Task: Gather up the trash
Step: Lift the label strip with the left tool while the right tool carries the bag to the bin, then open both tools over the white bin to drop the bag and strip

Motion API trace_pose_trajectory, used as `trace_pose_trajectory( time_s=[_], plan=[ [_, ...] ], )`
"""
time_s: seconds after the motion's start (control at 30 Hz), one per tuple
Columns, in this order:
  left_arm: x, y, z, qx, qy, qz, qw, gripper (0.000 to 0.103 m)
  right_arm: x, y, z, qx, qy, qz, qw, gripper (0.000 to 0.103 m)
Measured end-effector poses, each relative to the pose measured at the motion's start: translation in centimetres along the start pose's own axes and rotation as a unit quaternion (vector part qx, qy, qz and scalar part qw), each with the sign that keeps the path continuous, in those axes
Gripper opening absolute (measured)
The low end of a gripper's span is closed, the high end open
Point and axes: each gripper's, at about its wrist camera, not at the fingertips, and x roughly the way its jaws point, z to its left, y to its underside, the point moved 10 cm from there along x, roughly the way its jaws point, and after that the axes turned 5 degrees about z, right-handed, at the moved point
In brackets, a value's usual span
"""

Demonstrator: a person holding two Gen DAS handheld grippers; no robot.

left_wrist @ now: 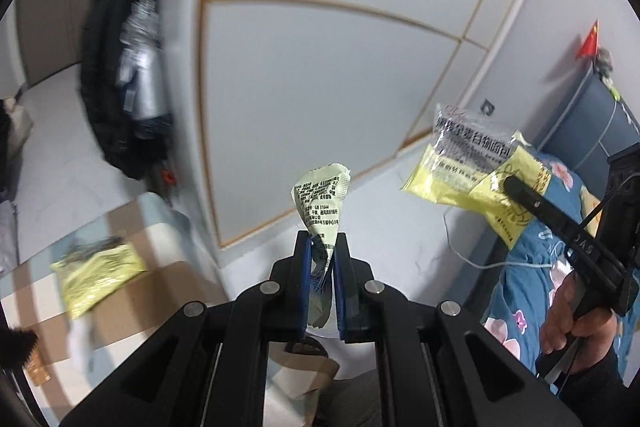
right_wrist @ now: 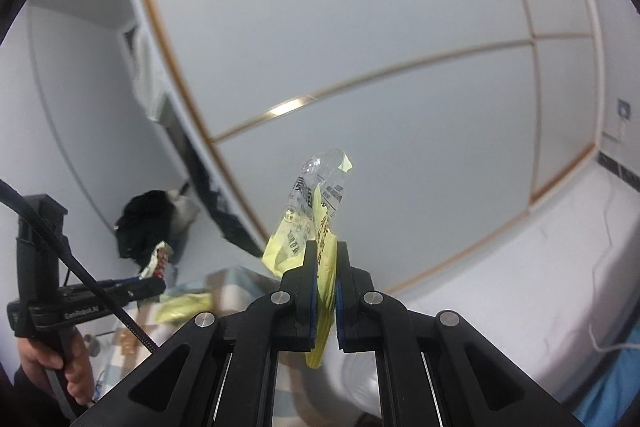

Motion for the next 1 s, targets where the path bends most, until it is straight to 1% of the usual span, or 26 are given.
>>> trace_pose_trajectory(
  time_s=[0.1,0.2,0.23,0.27,0.3,0.37,0.47,0.5,0.63,0.73,0.87,0.93,0.97,1.0],
  plan=[
    [3.5,0.4,-1.0,0.005,0.009,0.035,0.9993,0.006,1.4,1.3,-2.6,0.019,0.016,0.019,0.999,0.006],
    [7.3,1.3,-1.5,0.010,0.018,0.079,0.9966,0.006,2.7,3.6,-6.0,0.044,0.028,0.046,0.998,0.006],
    [8.2,1.4,-1.4,0.007,0.020,0.089,0.9958,0.006,2.8,4.1,-7.0,0.050,0.030,0.053,0.997,0.006],
    [9.1,1.6,-1.2,0.001,0.021,0.096,0.9952,0.006,3.8,5.1,-8.0,0.061,0.033,0.068,0.995,0.006],
    [10.1,1.8,-1.0,-0.006,0.024,0.106,0.9941,0.006,4.5,5.4,-8.4,0.066,0.034,0.074,0.994,0.006],
    [12.4,2.6,-0.7,-0.014,0.031,0.134,0.9904,0.006,6.2,7.2,-9.8,0.080,0.038,0.097,0.991,0.006],
    [15.0,3.7,-0.7,-0.015,0.031,0.166,0.9855,0.006,8.6,9.9,-11.6,0.097,0.038,0.131,0.986,0.006],
    [15.9,4.1,-0.6,-0.015,0.030,0.177,0.9836,0.006,9.3,10.3,-11.8,0.099,0.037,0.139,0.985,0.006],
    [19.5,6.0,-0.8,-0.014,0.034,0.223,0.9741,0.006,13.0,14.0,-13.5,0.117,0.039,0.184,0.975,0.006],
    [21.7,7.1,-1.0,-0.012,0.034,0.256,0.9660,0.006,14.7,16.1,-14.4,0.132,0.035,0.208,0.969,0.006],
    [24.0,8.3,-1.5,-0.020,0.036,0.293,0.9552,0.006,17.2,19.3,-15.0,0.143,0.030,0.253,0.956,0.006],
    [25.1,9.0,-1.5,-0.031,0.043,0.314,0.9481,0.006,18.2,20.7,-15.1,0.146,0.030,0.273,0.950,0.006],
    [25.5,9.0,-1.6,-0.034,0.045,0.320,0.9459,0.006,18.7,21.7,-15.3,0.151,0.031,0.286,0.946,0.006],
    [26.0,9.1,-1.5,-0.037,0.044,0.325,0.9440,0.006,19.0,22.2,-15.6,0.154,0.031,0.291,0.944,0.006]
  ],
)
